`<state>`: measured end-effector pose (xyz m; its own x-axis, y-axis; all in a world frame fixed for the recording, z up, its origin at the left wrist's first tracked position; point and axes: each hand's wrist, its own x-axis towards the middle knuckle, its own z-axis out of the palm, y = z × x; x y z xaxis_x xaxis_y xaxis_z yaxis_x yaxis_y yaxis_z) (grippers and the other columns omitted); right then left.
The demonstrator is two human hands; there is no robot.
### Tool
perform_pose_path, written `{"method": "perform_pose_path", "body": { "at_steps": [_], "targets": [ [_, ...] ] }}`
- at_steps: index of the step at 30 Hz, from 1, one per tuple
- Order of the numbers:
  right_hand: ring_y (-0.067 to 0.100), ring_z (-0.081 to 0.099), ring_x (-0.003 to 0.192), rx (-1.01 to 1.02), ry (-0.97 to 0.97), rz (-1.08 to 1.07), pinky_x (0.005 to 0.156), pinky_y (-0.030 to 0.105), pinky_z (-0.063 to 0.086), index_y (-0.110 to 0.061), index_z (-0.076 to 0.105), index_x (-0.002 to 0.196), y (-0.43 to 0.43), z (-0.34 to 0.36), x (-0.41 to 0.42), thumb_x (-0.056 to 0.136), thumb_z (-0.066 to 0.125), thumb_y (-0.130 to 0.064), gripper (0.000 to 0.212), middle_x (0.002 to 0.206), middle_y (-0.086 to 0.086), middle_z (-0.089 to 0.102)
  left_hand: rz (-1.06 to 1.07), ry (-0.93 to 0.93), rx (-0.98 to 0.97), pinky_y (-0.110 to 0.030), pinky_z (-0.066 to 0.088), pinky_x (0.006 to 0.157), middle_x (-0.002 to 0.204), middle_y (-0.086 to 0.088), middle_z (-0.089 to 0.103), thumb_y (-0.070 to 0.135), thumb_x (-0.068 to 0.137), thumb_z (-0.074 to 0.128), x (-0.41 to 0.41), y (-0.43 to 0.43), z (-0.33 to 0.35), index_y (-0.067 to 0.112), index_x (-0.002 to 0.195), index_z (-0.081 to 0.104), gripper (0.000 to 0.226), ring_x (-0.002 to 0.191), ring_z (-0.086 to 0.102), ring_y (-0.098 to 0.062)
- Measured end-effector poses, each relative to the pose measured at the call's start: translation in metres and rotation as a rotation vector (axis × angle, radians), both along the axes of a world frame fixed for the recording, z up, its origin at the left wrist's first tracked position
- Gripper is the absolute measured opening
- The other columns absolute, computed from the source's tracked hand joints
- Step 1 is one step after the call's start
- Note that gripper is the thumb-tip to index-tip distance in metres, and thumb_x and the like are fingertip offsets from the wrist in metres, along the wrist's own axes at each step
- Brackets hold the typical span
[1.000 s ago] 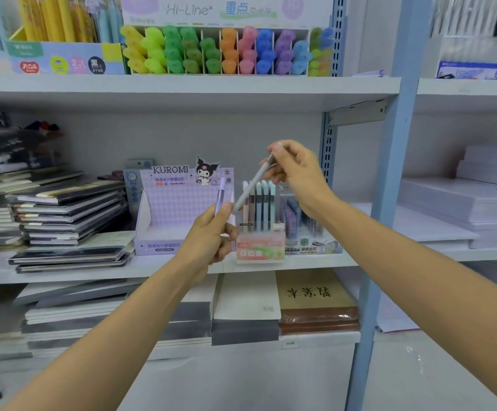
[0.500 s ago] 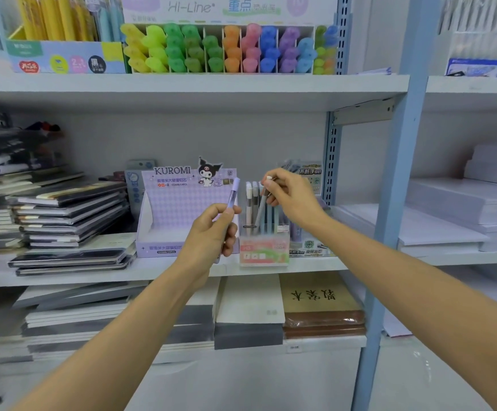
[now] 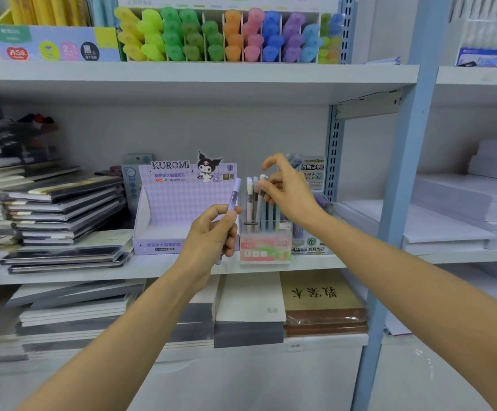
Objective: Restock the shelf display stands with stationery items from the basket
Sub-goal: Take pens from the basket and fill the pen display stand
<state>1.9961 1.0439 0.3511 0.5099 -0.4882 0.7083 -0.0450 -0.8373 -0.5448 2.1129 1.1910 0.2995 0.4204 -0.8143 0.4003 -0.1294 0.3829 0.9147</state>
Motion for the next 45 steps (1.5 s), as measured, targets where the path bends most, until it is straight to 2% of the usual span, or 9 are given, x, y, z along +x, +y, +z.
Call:
{"method": "perform_pose_path", "body": {
  "at_steps": [3,8,15,19,24,28,32,38,45],
  "targets": [
    [0.003,0.057,0.068,-0.079,-0.015,-0.089,0.064,0.015,0.047,-0.014,0.059,0.092,-0.001,-0.002,0.005,0.090,0.066,-0.015,0.007,0.086,0.000,0.064,0.000,0.006,-0.002,-0.023,0.043,0.049,0.064,0.003,0.050,0.024,0.099,0.053,-0.001,-0.001,0.000,0.017,0.104,0.066,0.015,0.053,0.045,-0.011],
    [0.010,0.049,0.076,-0.090,0.060,-0.201,0.074,0.025,0.040,-0.012,0.069,0.091,-0.001,0.002,0.002,0.091,0.064,-0.022,0.011,0.095,0.004,0.057,-0.001,0.004,-0.005,-0.023,0.045,0.050,0.064,0.004,0.052,0.024,0.100,0.052,-0.003,0.001,0.003,0.017,0.104,0.067,0.017,0.053,0.046,-0.011],
    [0.004,0.052,0.061,0.248,-0.022,0.286,0.055,0.017,0.044,-0.016,0.068,0.108,0.037,0.015,-0.019,0.096,0.058,-0.025,0.018,0.075,-0.012,0.066,0.003,-0.033,-0.017,-0.022,0.047,0.051,0.066,0.002,0.052,0.022,0.101,0.049,-0.016,0.000,0.010,0.017,0.100,0.068,0.020,0.053,0.048,-0.010],
    [0.011,0.061,0.066,0.258,-0.061,0.319,0.058,0.020,0.046,-0.005,0.065,0.104,0.042,0.018,-0.026,0.097,0.056,-0.015,0.015,0.079,0.000,0.067,0.025,-0.089,-0.039,-0.021,0.048,0.054,0.075,0.000,0.057,0.024,0.101,0.050,-0.027,-0.001,0.013,0.019,0.104,0.067,0.018,0.059,0.052,-0.010],
    [0.015,0.064,0.070,0.247,-0.303,0.160,0.063,0.028,0.051,-0.005,0.056,0.100,0.024,0.028,-0.044,0.102,0.046,-0.015,0.014,0.084,0.009,0.067,0.469,-0.746,-0.112,-0.027,0.043,0.093,0.133,0.001,0.043,0.025,0.098,0.053,-0.023,0.002,-0.003,0.021,0.134,0.046,0.037,0.115,0.047,-0.008],
    [0.014,0.062,0.069,0.154,-0.283,0.006,0.064,0.025,0.053,-0.005,0.055,0.099,0.009,0.021,-0.049,0.102,0.044,-0.015,0.015,0.083,0.010,0.066,0.429,-1.140,0.011,-0.039,0.026,0.116,0.154,0.000,0.031,0.019,0.095,0.056,-0.018,0.003,-0.027,0.014,0.148,0.034,0.058,0.142,0.026,-0.016],
    [0.004,0.063,0.066,0.083,-0.177,-0.033,0.064,0.018,0.052,-0.004,0.059,0.100,0.005,0.006,-0.040,0.100,0.048,-0.012,0.013,0.083,0.007,0.068,0.426,-1.179,-0.004,-0.031,0.023,0.114,0.156,-0.002,0.028,0.019,0.093,0.058,-0.019,0.000,-0.039,0.012,0.149,0.031,0.063,0.143,0.025,-0.017],
    [0.024,0.068,0.078,-0.004,-0.022,-0.038,0.080,0.041,0.057,-0.001,0.064,0.102,0.004,-0.004,-0.026,0.099,0.052,-0.013,0.017,0.085,0.012,0.070,0.441,-1.181,0.010,-0.029,0.023,0.114,0.158,-0.001,0.022,0.015,0.090,0.060,-0.020,-0.003,-0.045,0.014,0.151,0.026,0.070,0.144,0.021,-0.016],
    [0.016,0.067,0.068,-0.031,-0.021,-0.040,0.072,0.032,0.057,-0.013,0.054,0.105,-0.002,-0.004,-0.015,0.096,0.058,-0.015,0.010,0.075,0.007,0.070,0.445,-1.160,-0.001,-0.034,0.029,0.114,0.157,-0.002,0.023,0.015,0.089,0.061,-0.019,-0.006,-0.049,0.015,0.151,0.026,0.071,0.144,0.023,-0.018]
  ]
}}
